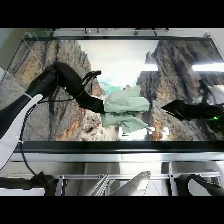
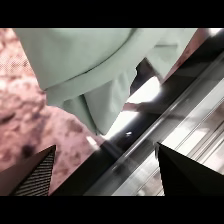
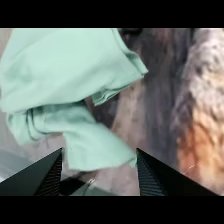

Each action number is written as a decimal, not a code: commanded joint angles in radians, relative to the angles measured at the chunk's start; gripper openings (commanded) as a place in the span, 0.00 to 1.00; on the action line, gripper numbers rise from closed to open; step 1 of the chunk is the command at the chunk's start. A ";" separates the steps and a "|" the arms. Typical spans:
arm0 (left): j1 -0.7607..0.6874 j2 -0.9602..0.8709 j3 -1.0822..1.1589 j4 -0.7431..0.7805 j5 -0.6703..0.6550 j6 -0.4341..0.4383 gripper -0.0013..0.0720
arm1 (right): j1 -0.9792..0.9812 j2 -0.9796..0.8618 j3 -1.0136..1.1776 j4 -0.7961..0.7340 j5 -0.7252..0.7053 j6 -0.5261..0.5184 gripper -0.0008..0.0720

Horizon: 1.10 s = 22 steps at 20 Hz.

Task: Fold the shirts.

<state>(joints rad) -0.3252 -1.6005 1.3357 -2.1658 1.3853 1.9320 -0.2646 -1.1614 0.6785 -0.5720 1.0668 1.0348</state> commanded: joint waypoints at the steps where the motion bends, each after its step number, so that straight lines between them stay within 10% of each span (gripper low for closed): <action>1: 0.014 0.016 -0.162 -0.147 -0.212 -0.011 0.99 | 0.063 -0.279 0.049 0.129 -0.075 -0.181 0.70; 5: -0.069 -0.030 -0.208 -0.195 -0.431 -0.012 0.99 | 0.190 -0.489 0.177 0.175 -0.067 -0.215 0.61; 10: -0.141 -0.160 -0.103 -0.192 -0.385 -0.017 0.97 | 0.275 -0.512 0.283 0.219 -0.075 -0.180 0.61; 11: -0.149 -0.177 -0.068 -0.190 -0.378 -0.017 0.84 | 0.275 -0.512 0.296 0.220 -0.085 -0.165 0.60; 12: -0.153 -0.192 -0.033 -0.191 -0.366 -0.018 0.51 | 0.275 -0.512 0.303 0.242 -0.087 -0.164 0.45; 13: -0.153 -0.206 0.006 -0.191 -0.347 -0.018 0.16 | 0.275 -0.511 0.307 0.266 -0.087 -0.173 0.04; 14: -0.153 -0.217 0.043 -0.191 -0.321 -0.018 0.05 | 0.274 -0.509 0.310 0.296 -0.087 -0.176 0.04; 22: 0.009 -0.052 0.385 -0.135 0.193 -0.011 0.05 | 0.151 -0.176 0.328 0.339 0.012 -0.224 0.04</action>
<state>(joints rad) -0.3862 -1.7325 1.6028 -2.3417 1.3518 1.9152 -0.0525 -1.4963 1.0012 -0.2474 1.0496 0.8173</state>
